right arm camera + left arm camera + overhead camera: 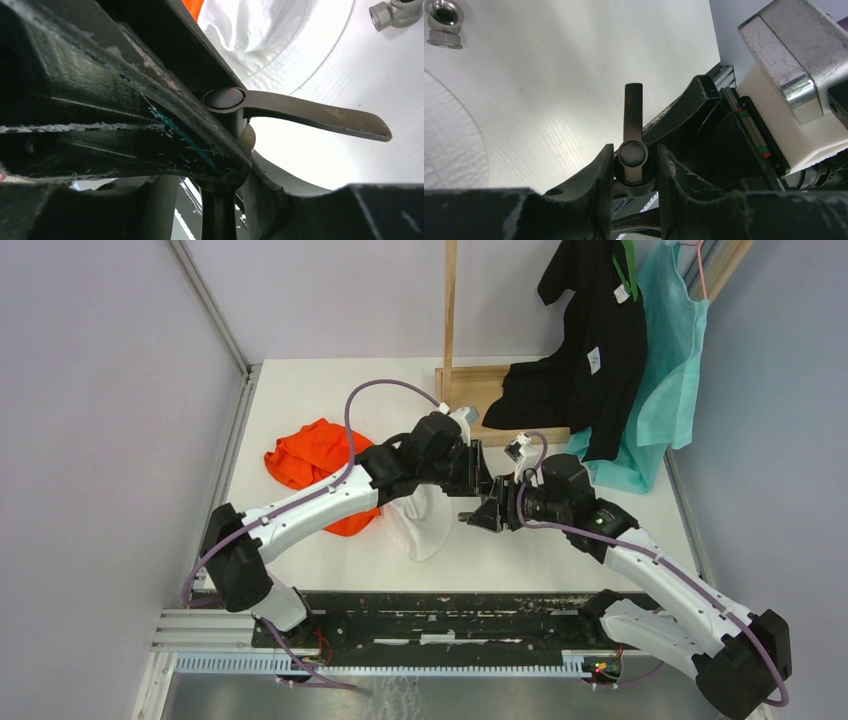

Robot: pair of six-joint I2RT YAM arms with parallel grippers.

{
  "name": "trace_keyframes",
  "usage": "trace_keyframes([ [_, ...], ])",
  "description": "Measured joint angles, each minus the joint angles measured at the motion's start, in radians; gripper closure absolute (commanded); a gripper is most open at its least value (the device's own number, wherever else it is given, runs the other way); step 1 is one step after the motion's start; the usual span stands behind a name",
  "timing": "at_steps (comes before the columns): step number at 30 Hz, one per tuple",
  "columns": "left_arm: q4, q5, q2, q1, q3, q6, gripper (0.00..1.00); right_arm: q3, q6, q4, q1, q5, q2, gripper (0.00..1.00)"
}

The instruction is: Install the water faucets

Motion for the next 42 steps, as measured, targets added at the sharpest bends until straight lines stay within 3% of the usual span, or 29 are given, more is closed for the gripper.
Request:
trace_keyframes([
  [10,0.0,0.005,0.0,0.0,0.003,0.0,0.97,-0.017,0.021,0.047,0.0,-0.003,0.006,0.61],
  [12,-0.001,0.005,0.0,0.0,0.003,0.0,0.97,-0.02,0.025,0.052,0.0,-0.004,0.01,0.76],
  [13,-0.002,0.005,0.0,0.001,0.003,0.0,0.97,-0.023,0.026,0.055,0.0,-0.004,0.01,0.91],
  [14,-0.002,0.005,0.0,0.001,0.003,0.0,0.97,-0.025,0.034,0.06,0.0,-0.006,0.011,0.98],
  [17,-0.003,0.004,0.0,0.002,0.003,0.001,0.97,-0.033,0.038,0.078,-0.001,-0.01,0.011,1.0],
  [18,-0.005,0.004,0.0,0.002,0.003,0.004,0.93,-0.036,0.039,0.085,-0.001,-0.01,0.011,1.0],
  [19,-0.005,0.003,0.0,0.003,0.003,0.006,0.83,-0.039,0.041,0.09,-0.001,-0.01,0.011,1.0],
  [23,-0.011,-0.002,0.0,0.002,0.004,0.012,0.3,-0.059,0.045,0.11,0.0,-0.005,-0.004,0.99],
  [26,-0.023,-0.023,0.0,0.01,0.013,0.029,0.1,-0.068,0.043,0.075,0.0,0.026,-0.037,1.0],
  [32,-0.05,-0.027,0.0,0.032,0.068,0.06,0.0,-0.066,-0.024,-0.116,-0.034,0.201,-0.153,1.0],
  [36,-0.061,-0.041,0.0,0.05,0.082,0.11,0.01,-0.043,-0.068,-0.263,-0.156,0.301,-0.21,1.0],
  [42,-0.067,-0.182,0.039,0.06,0.076,0.272,0.01,-0.023,-0.085,-0.377,-0.312,0.407,-0.256,1.0],
])
